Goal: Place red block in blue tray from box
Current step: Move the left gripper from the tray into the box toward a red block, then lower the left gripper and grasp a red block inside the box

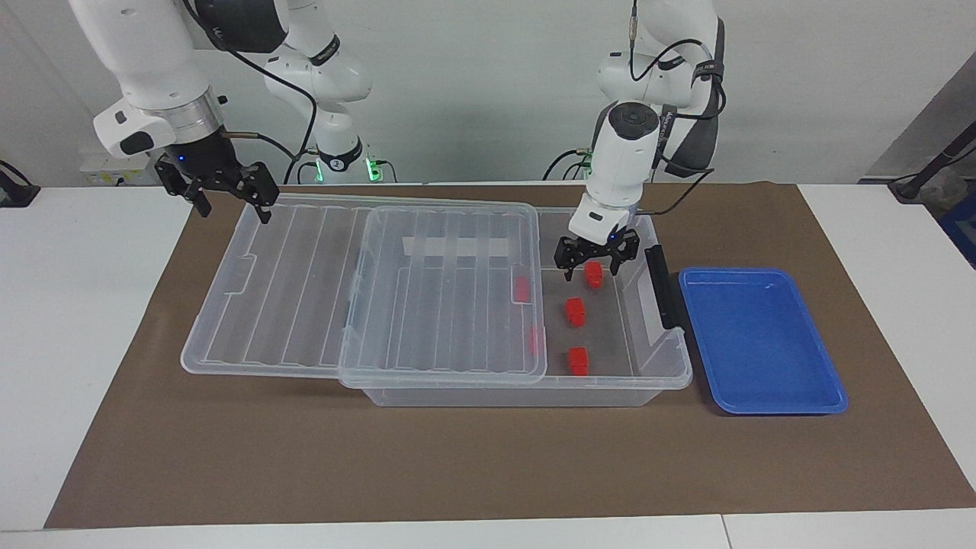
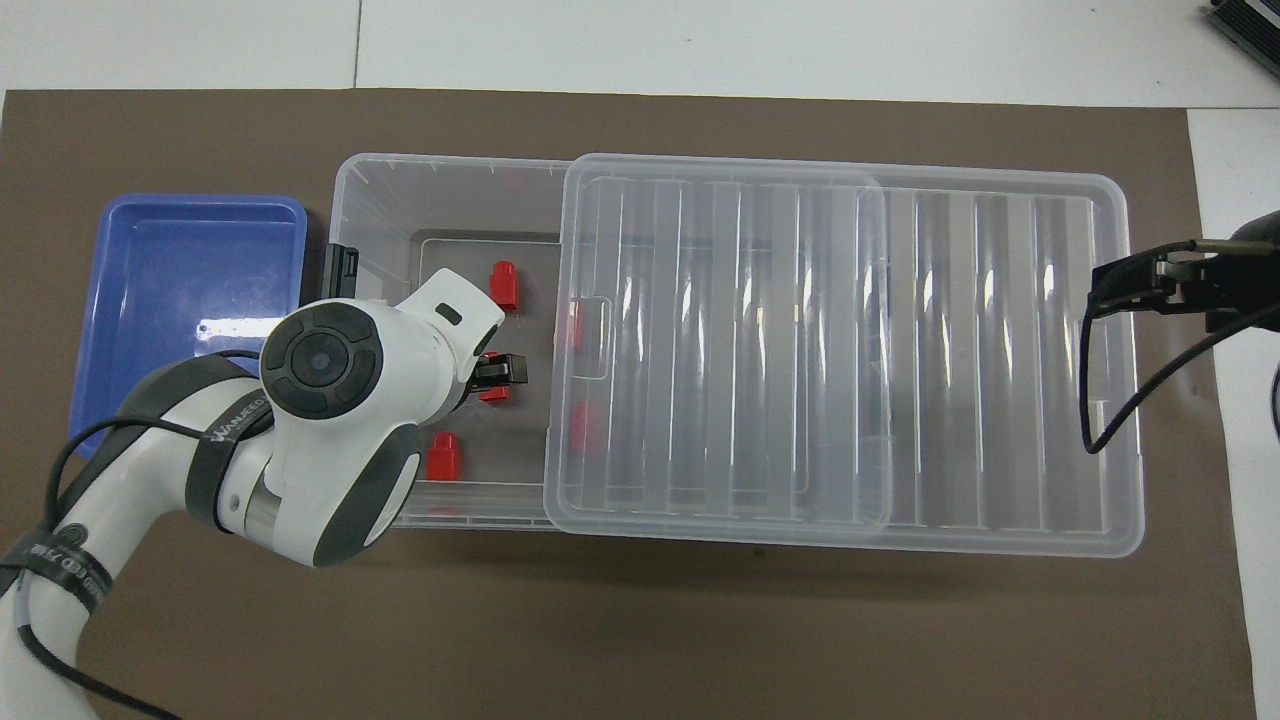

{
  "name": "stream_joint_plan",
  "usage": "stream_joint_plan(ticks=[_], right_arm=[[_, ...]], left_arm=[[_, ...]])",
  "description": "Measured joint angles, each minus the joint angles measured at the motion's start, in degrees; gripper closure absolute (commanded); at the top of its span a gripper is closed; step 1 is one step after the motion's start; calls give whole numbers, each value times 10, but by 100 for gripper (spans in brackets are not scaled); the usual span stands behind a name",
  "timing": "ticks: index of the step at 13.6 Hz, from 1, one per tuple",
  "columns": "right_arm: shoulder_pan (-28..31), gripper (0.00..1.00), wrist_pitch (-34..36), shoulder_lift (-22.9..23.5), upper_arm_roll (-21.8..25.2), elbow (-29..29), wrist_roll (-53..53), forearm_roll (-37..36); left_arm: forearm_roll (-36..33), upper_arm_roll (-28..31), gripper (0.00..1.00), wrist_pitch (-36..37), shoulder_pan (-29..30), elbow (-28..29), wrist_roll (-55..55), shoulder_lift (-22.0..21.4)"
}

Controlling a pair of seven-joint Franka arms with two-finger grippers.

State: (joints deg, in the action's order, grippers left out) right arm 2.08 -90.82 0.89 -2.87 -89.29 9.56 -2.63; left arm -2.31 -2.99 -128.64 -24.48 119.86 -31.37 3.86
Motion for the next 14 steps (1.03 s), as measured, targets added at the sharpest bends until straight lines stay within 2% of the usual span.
stream_joint_plan(ticks=[6,9,11,14], right_arm=[[22,0,21,-1,1,-1,0,0],[21,0,21,-1,1,-1,0,0],[21,0,21,-1,1,-1,0,0],[21,0,21,-2,1,-1,0,0]], left_arm=[[0,-3,0,-74,-11,9,5,86],[0,-2,2,-77,-15,7,5,89],[-1,-2,8,-77,-15,6,6,89],[-1,-2,8,-78,-15,6,6,89]])
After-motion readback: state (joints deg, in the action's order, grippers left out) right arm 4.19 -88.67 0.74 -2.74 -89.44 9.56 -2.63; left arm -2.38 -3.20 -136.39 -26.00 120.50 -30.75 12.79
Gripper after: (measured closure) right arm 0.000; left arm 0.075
